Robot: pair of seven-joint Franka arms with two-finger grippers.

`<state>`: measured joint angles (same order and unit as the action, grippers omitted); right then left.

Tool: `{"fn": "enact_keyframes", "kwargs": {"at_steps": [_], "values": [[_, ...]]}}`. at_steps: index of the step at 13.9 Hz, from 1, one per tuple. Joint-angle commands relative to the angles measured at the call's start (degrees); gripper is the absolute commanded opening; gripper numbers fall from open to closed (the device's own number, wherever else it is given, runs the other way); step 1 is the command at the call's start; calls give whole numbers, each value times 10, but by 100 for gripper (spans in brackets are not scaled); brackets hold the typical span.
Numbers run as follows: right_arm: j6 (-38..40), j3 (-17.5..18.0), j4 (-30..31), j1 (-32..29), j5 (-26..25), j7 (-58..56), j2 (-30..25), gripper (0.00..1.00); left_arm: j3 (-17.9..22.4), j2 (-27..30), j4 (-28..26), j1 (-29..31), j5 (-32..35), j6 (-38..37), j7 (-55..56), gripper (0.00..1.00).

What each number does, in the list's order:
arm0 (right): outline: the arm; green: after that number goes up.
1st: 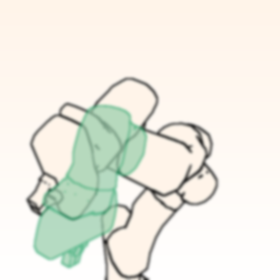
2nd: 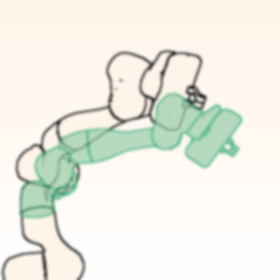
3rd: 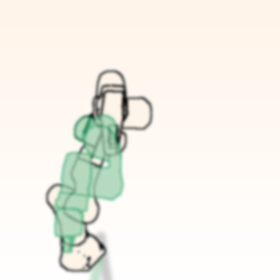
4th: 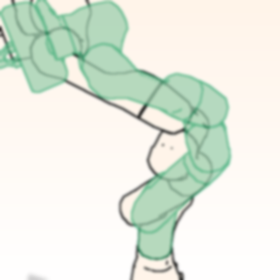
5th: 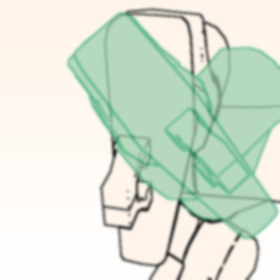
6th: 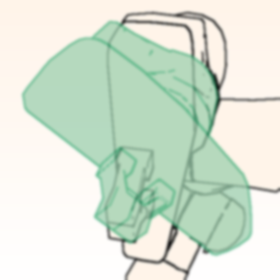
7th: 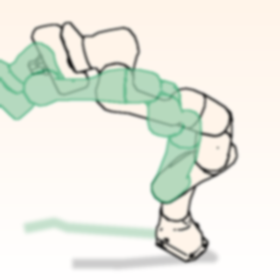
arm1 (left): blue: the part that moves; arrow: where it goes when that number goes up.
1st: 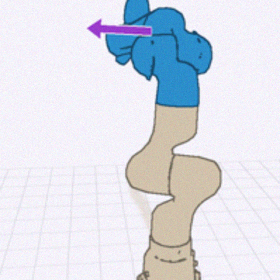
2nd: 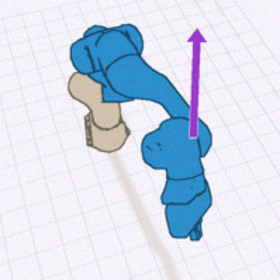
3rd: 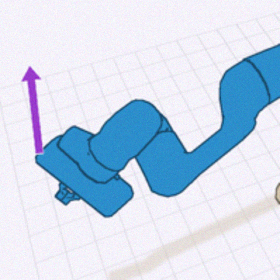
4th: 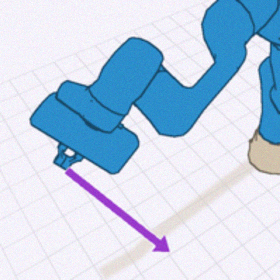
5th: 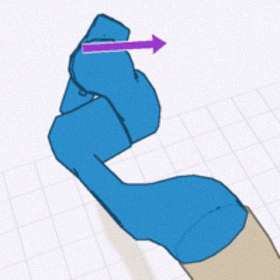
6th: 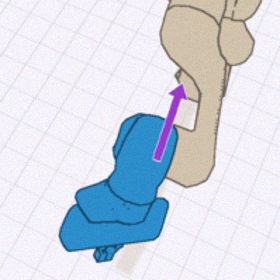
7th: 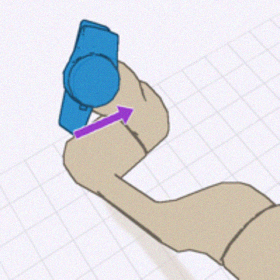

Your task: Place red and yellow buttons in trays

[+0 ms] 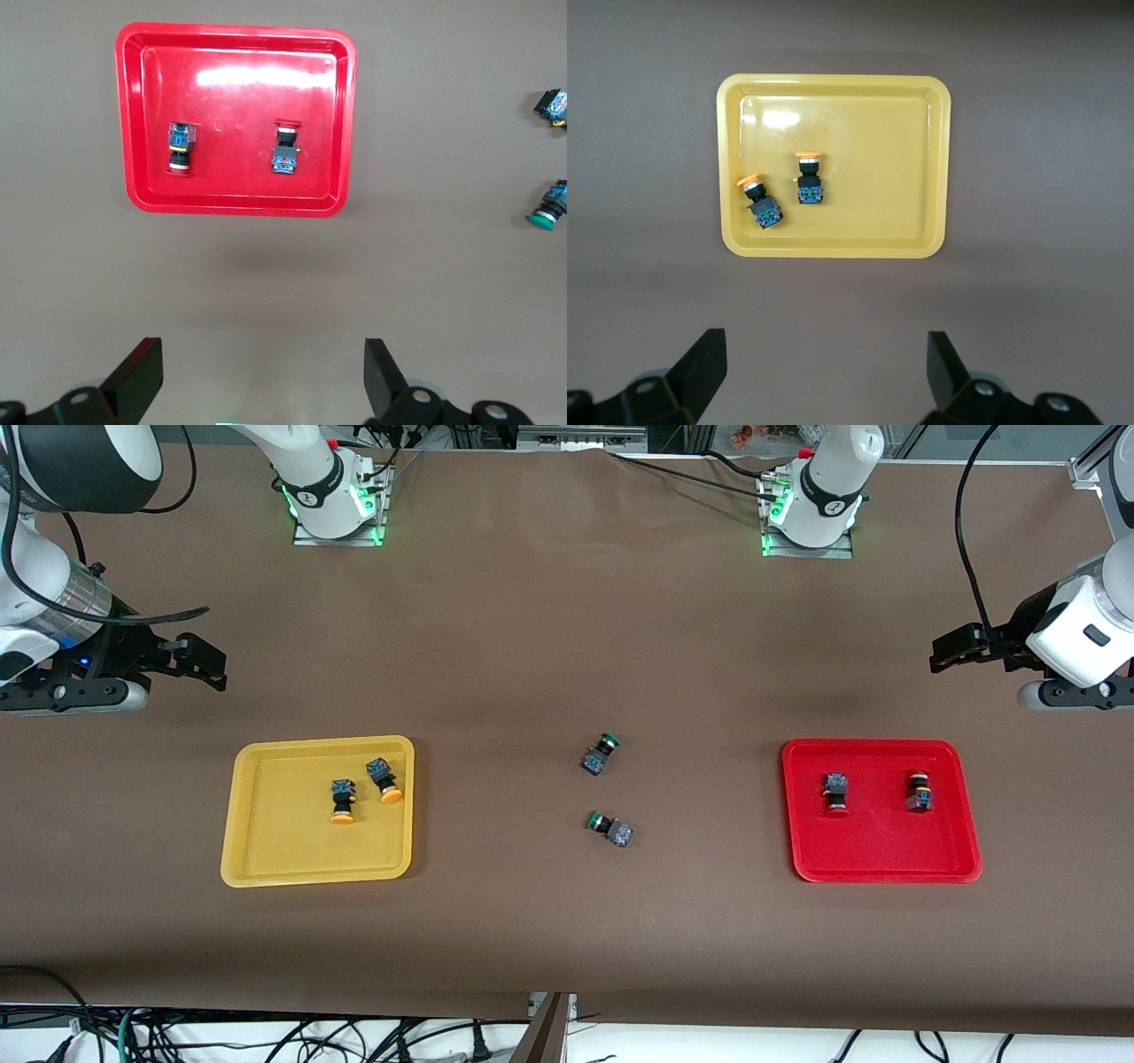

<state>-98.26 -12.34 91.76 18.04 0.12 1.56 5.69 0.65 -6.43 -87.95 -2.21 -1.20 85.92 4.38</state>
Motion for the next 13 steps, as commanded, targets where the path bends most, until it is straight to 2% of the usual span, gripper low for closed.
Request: {"fn": "enact_keyframes", "kwargs": {"at_steps": [1,13], "values": [[1,5,-24,1,-6,2,6,100,5,-4,9,0,-8,6,8,100],[-9,6,-57,15,-2,7,34,100,3,-10,11,-4,-6,6,8,100]]}}
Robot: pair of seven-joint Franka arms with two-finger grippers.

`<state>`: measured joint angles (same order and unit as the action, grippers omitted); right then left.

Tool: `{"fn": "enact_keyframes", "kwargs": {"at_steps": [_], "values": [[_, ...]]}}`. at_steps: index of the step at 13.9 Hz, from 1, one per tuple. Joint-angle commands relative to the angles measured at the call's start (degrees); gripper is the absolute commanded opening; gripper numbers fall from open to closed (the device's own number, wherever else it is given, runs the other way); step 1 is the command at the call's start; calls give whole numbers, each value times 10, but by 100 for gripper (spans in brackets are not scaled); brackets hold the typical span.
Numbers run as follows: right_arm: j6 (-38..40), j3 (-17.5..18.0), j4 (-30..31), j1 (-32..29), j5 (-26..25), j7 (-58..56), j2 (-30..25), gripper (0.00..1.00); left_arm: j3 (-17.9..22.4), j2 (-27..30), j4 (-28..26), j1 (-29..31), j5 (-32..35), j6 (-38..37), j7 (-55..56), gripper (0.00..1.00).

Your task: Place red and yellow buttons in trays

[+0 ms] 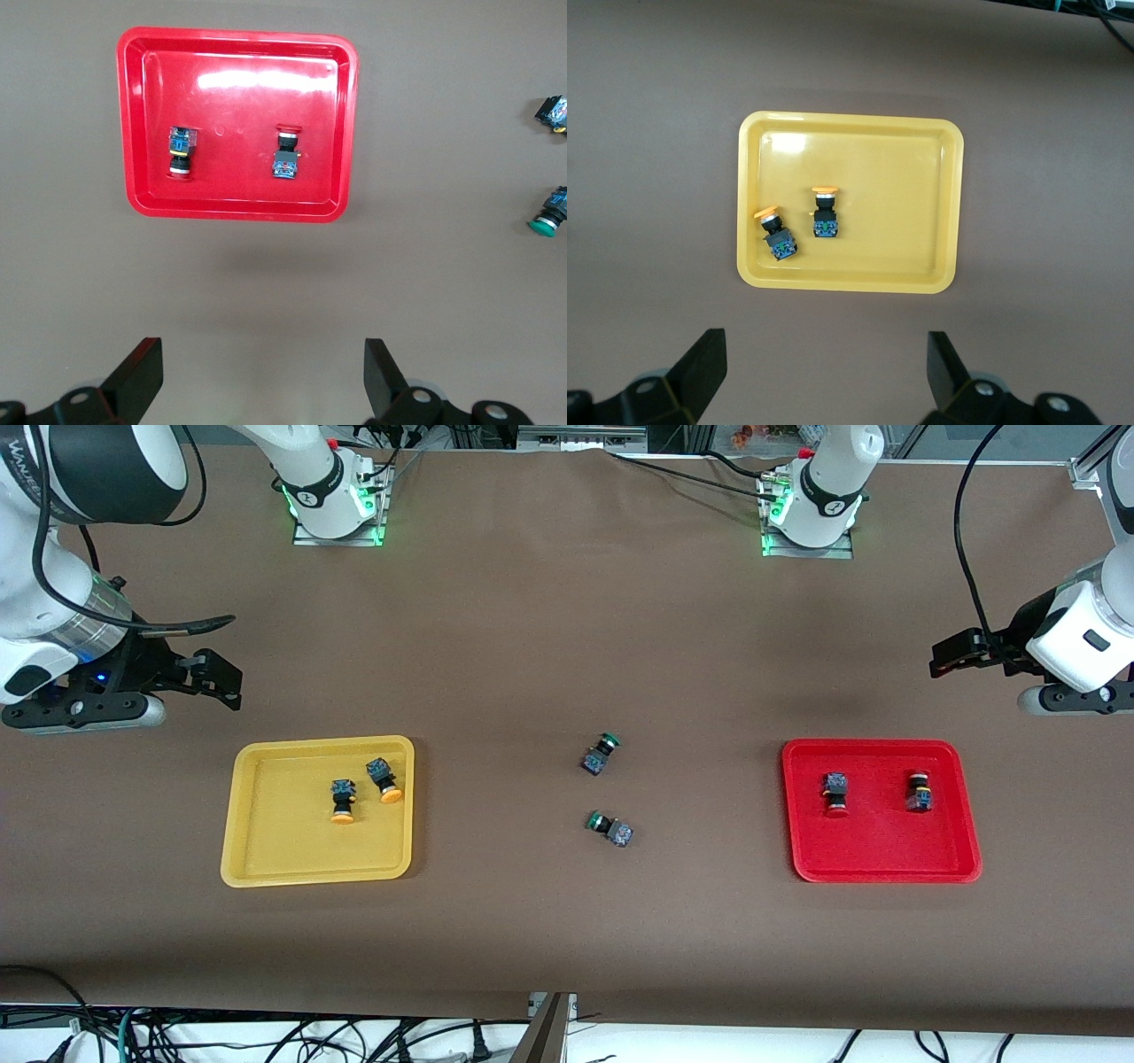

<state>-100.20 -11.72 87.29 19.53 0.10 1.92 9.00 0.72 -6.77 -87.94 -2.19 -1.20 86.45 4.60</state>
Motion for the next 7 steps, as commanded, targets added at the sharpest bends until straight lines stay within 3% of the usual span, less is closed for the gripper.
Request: {"fn": "enact_keyframes", "kwargs": {"at_steps": [1,7], "values": [[11,-2,-12,-2,-2,3,1,100,2,-5,11,-4,-6,0,6,100],[5,-4,-12,-5,1,5,1,100,1,-13,24,-4,-3,0,5,100]]}}
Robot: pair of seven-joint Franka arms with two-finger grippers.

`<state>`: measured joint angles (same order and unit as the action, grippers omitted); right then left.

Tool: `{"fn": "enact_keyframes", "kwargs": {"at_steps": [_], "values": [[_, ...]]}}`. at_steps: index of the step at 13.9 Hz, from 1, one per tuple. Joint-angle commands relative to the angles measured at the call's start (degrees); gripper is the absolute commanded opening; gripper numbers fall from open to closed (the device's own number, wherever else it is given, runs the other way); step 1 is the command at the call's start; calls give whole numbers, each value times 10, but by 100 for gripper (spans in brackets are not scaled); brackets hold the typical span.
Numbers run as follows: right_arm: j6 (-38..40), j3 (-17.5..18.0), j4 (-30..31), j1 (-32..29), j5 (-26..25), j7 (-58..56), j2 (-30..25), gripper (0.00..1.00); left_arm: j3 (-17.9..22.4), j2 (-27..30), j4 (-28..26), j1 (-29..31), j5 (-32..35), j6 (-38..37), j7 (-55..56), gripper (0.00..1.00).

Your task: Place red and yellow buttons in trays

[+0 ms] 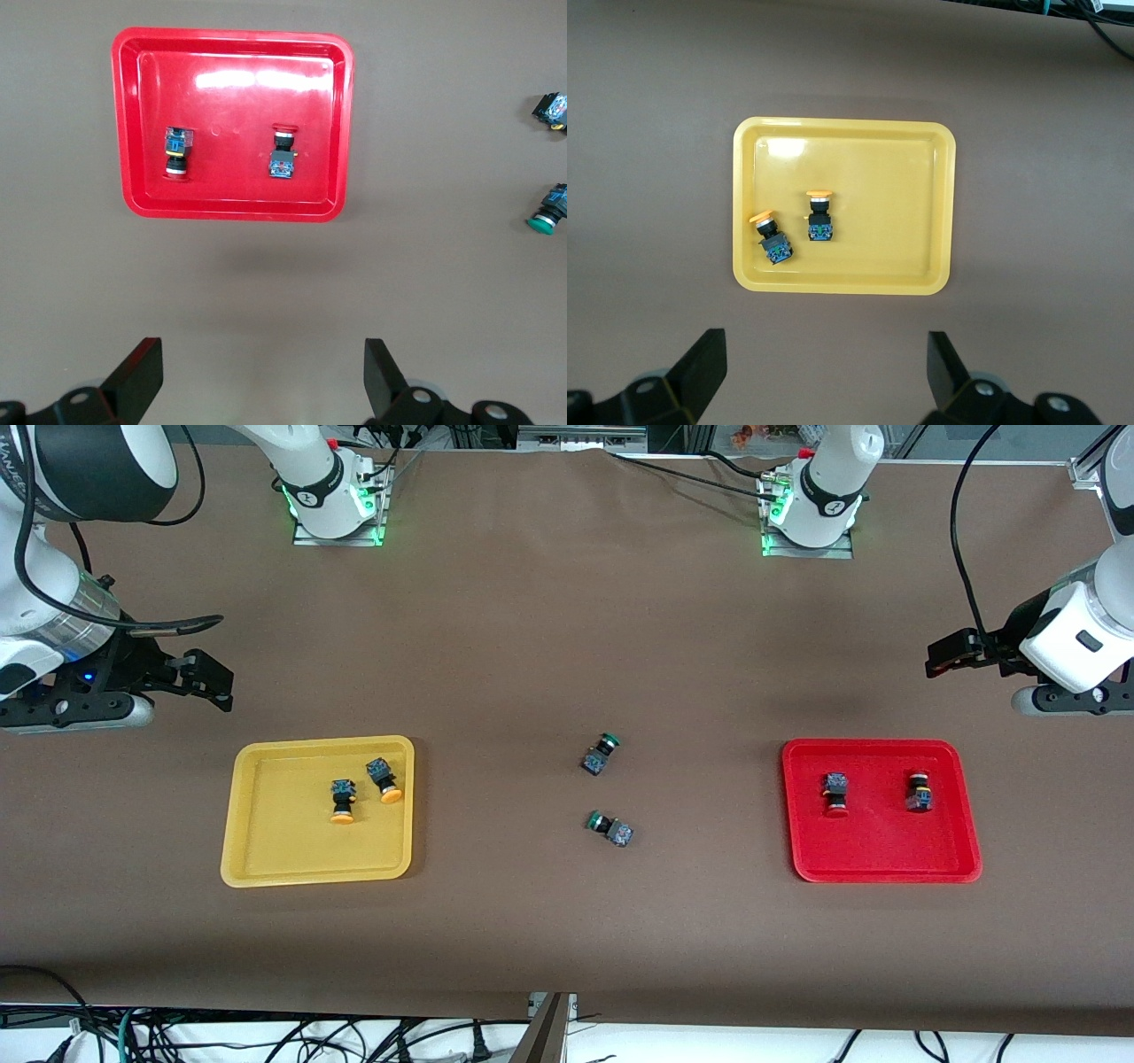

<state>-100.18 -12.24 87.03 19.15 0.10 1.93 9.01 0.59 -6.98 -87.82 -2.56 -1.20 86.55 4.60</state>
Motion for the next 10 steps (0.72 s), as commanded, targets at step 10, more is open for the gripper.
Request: {"fn": "enact_keyframes", "kwargs": {"at_steps": [10], "values": [[4,3,-10,1,2,3,0,100,6,-39,67,0,1,-6,5,100]]}}
